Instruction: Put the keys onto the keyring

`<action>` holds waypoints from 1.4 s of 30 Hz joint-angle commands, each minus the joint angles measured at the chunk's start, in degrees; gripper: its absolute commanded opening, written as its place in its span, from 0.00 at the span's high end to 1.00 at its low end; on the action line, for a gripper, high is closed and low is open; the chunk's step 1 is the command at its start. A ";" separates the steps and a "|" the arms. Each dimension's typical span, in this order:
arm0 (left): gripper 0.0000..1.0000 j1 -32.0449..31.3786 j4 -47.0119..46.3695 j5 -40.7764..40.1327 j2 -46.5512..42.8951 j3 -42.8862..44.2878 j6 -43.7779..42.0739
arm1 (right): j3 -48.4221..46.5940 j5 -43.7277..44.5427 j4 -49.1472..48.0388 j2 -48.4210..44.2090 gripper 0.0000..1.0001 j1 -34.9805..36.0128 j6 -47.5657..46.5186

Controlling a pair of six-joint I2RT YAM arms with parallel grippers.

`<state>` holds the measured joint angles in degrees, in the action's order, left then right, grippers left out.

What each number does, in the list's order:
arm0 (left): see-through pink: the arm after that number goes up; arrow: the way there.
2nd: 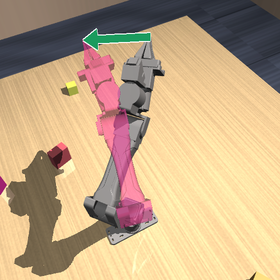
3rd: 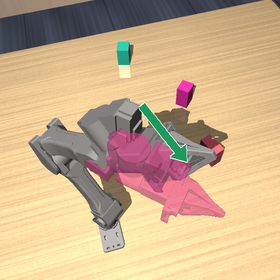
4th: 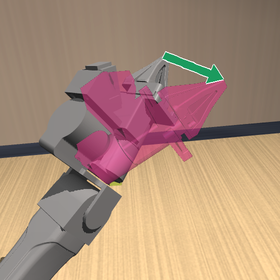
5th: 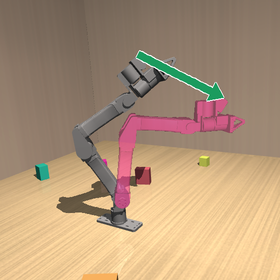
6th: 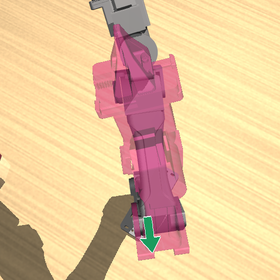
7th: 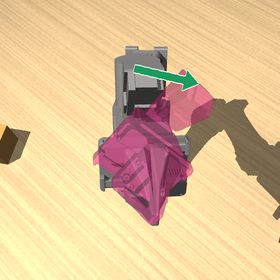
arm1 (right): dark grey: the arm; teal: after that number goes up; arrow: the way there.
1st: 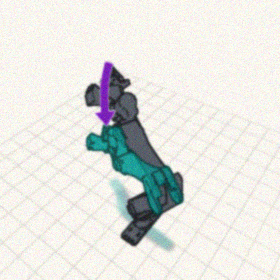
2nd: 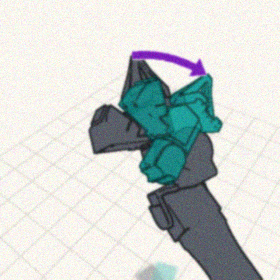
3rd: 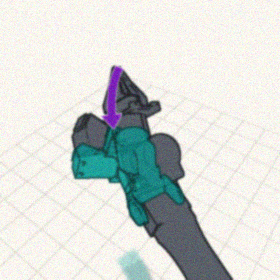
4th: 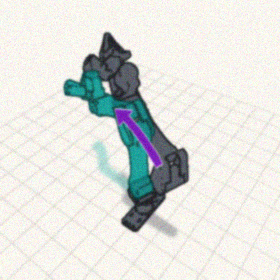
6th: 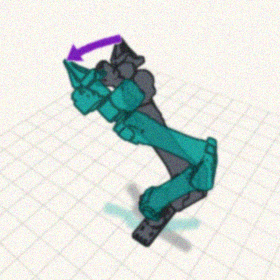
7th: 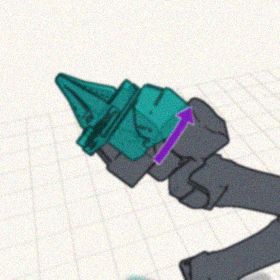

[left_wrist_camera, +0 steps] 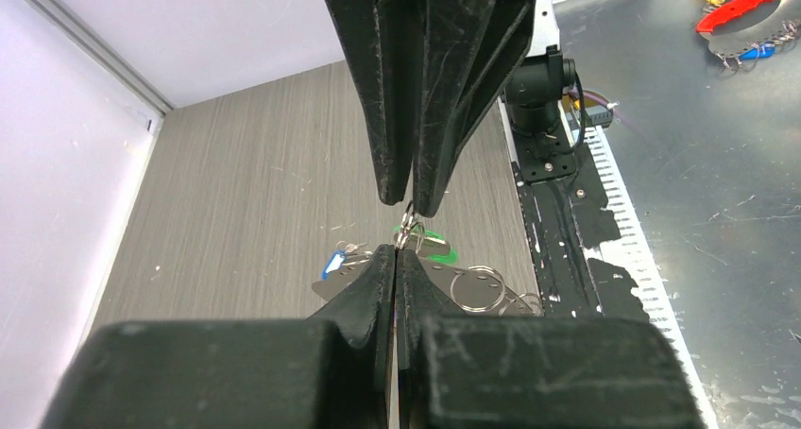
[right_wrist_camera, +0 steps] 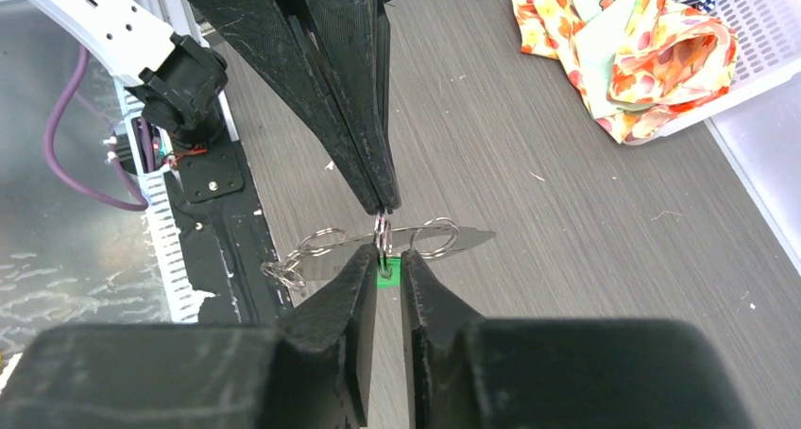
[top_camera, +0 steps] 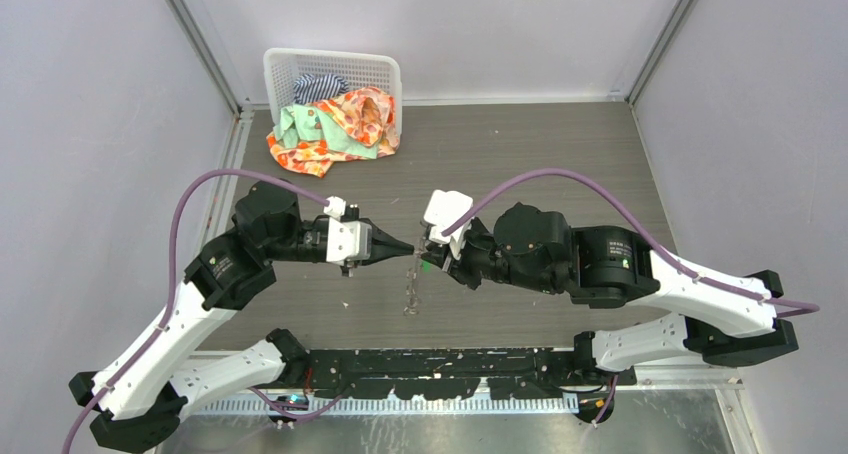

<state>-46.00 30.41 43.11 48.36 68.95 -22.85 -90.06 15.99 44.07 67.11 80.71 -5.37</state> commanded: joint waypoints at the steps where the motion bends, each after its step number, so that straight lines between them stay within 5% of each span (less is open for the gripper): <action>1: 1.00 0.21 -3.53 1.73 -1.24 0.49 0.85 | -0.18 -0.85 -3.09 -0.34 0.83 -0.76 0.20; 6: 1.00 0.21 -3.54 1.51 -1.42 0.60 0.87 | -1.02 -2.19 -1.12 0.08 0.99 -1.00 0.44; 42: 1.00 1.14 -6.04 0.17 -1.24 0.49 6.13 | 1.40 -2.47 3.74 -3.91 0.99 -1.01 -0.04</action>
<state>-45.23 26.52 42.63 47.97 68.66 -16.88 -87.83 12.99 49.17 64.34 80.01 -5.41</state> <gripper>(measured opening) 0.010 0.019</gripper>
